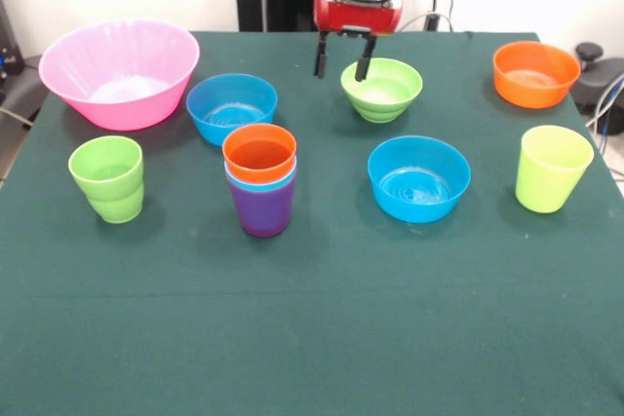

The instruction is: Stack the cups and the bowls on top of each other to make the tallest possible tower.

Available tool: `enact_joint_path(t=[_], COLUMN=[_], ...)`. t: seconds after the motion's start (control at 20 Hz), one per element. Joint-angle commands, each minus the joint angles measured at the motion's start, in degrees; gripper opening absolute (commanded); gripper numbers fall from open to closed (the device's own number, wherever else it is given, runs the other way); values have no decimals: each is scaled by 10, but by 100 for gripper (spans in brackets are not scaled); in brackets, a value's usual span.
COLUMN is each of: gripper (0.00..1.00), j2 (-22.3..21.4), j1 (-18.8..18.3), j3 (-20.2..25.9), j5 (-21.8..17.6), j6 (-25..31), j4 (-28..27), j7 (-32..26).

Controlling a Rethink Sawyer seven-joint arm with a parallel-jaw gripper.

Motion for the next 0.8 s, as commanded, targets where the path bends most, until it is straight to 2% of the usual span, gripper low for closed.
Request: enact_joint_path(t=[0.05, 0.35, 0.8], gripper=[100, 100, 100], j2=[69, 108, 110], j1=[10, 4, -2], j3=[32, 27, 33], j5=[11, 4, 19], j6=[-68, -118, -101], j4=[-4, -10, -12], j7=[105, 103, 93])
